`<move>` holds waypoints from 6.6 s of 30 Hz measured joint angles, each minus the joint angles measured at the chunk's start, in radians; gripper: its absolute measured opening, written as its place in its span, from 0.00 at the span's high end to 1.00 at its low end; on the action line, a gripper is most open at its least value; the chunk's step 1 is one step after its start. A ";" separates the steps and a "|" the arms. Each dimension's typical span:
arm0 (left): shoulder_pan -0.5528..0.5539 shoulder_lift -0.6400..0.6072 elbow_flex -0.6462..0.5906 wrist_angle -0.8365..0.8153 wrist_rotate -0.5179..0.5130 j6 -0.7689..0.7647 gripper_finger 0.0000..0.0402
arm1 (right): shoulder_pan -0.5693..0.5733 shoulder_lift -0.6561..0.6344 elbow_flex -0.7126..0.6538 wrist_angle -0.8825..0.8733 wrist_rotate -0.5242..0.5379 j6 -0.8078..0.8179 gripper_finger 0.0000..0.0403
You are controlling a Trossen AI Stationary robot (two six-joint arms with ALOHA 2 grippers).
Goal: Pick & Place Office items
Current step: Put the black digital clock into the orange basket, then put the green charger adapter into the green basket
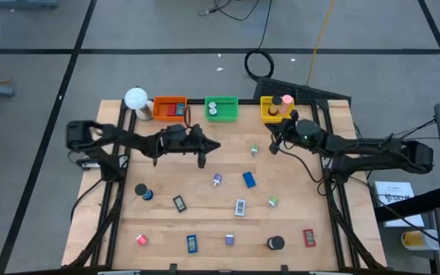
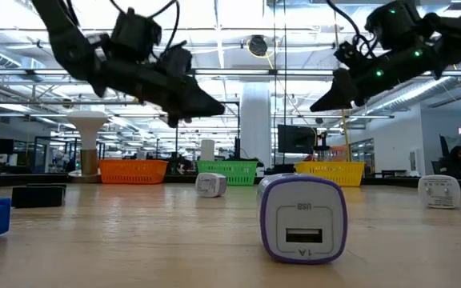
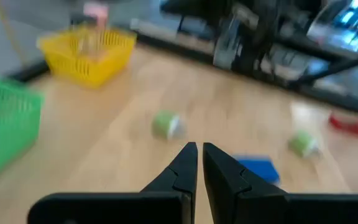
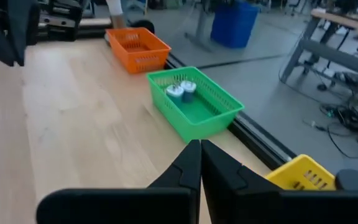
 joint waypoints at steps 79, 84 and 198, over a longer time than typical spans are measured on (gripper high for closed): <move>-0.525 0.138 0.444 -1.596 -0.169 -1.744 0.66 | 0.013 -0.004 -0.092 0.286 -0.002 -0.215 0.99; -0.365 0.054 0.445 -1.657 -0.228 -1.501 0.65 | 0.013 -0.004 -0.092 0.285 -0.002 -0.214 0.99; 0.564 0.285 0.750 -1.618 -0.572 -0.391 0.43 | 0.012 -0.004 -0.092 0.300 -0.002 -0.232 0.99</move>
